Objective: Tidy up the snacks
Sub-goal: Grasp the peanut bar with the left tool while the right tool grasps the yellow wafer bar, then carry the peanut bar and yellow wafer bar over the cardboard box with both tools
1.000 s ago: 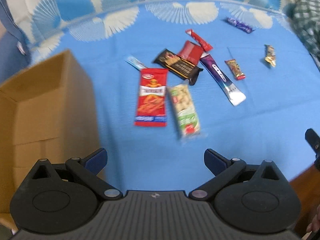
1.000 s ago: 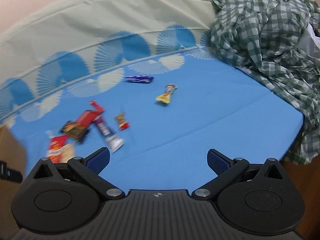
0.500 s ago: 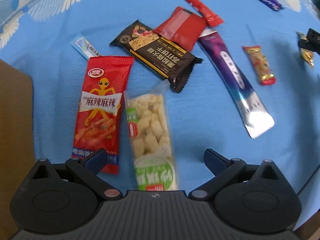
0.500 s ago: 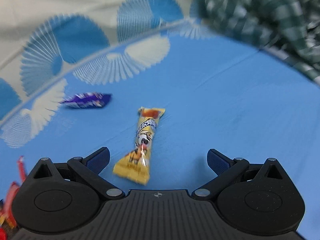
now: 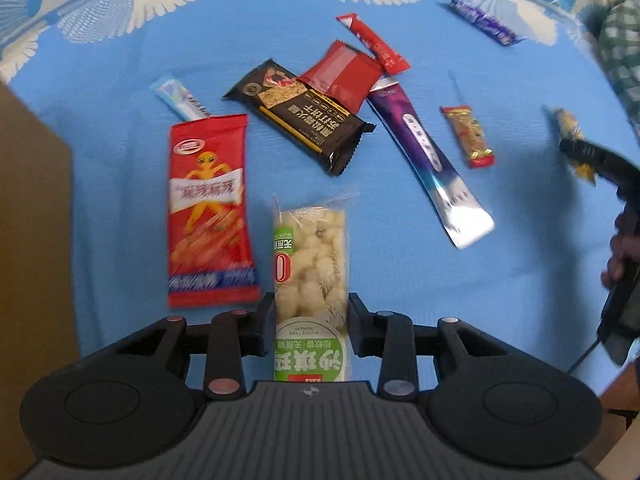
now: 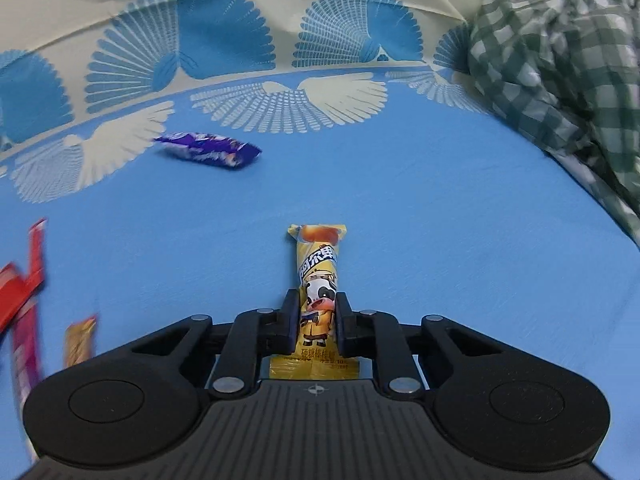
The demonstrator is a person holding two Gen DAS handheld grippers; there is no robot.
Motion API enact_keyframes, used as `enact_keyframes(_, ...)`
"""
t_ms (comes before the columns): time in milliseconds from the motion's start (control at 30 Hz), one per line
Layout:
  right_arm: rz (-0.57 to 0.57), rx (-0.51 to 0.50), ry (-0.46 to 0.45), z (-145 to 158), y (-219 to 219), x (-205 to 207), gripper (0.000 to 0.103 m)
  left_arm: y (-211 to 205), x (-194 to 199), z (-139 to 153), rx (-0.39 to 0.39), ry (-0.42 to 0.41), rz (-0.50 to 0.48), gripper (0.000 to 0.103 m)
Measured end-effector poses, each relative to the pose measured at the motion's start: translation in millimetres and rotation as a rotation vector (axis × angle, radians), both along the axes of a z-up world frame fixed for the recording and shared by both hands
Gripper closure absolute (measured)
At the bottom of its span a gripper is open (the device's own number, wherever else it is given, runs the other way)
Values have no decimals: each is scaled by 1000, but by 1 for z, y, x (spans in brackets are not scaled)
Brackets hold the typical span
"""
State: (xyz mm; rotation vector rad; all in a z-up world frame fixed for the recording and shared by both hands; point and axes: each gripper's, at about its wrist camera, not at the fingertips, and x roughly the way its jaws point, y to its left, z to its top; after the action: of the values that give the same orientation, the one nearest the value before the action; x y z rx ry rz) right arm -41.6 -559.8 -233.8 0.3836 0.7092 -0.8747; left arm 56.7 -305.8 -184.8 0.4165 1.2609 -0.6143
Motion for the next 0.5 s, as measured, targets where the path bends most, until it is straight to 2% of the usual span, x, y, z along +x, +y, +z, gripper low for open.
enact_keyframes(267, 31, 16, -182, 59, 107, -78, 85, 61, -38, 76, -129, -56, -17, 63)
enact_keyframes(500, 110, 43, -318, 115, 200, -111, 85, 129, -65, 146, -213, -138, 12, 63)
